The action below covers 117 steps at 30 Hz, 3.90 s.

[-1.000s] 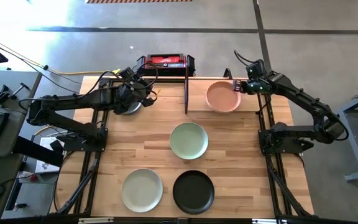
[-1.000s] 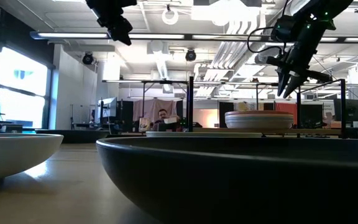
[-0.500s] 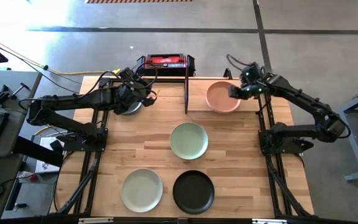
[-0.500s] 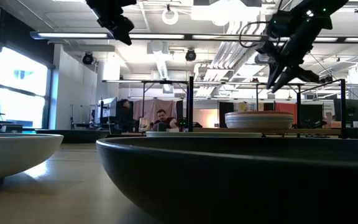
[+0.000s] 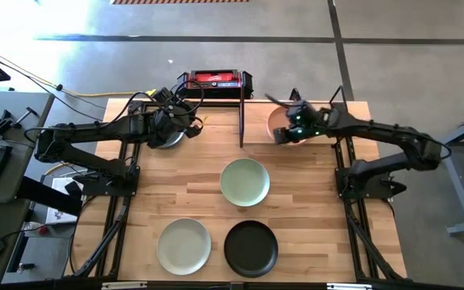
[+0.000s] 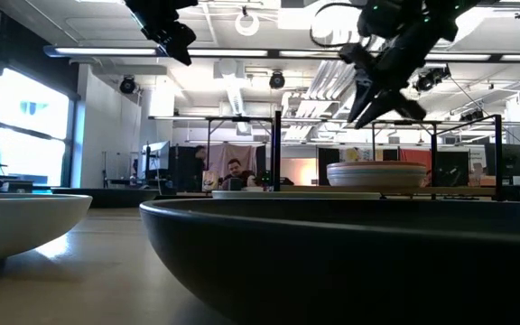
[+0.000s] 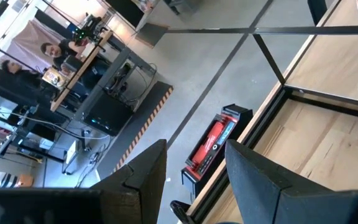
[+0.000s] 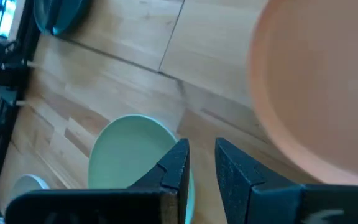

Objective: Place and stack plates onto a shelf
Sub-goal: Stack the light orange plate on top of the light pink plate on the shelf

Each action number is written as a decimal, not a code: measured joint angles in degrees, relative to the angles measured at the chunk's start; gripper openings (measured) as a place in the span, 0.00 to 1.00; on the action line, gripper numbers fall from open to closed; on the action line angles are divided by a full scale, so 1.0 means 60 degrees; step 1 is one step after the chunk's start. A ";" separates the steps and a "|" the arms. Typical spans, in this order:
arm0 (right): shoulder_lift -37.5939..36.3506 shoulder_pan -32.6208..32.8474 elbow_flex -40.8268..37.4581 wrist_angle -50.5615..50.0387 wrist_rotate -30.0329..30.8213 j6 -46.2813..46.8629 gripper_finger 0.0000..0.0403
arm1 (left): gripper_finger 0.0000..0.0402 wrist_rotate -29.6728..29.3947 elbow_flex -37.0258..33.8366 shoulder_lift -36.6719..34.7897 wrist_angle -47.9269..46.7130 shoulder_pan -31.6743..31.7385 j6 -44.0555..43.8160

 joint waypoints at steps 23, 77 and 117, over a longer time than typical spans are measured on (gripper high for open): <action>0.2399 -0.0271 0.0000 0.1454 0.0307 -0.0041 0.14 | 0.38 -0.0007 0.0000 0.0000 0.0004 0.0000 -0.0011; 0.1936 -0.2102 0.2046 0.2475 0.1416 -0.1158 0.14 | 0.38 0.0028 0.0000 0.0000 -0.0004 0.0000 0.0001; 0.4233 -0.1793 0.2903 -0.1150 0.1033 -0.1369 0.14 | 0.38 0.0040 0.0004 0.0004 -0.0004 0.0007 0.0000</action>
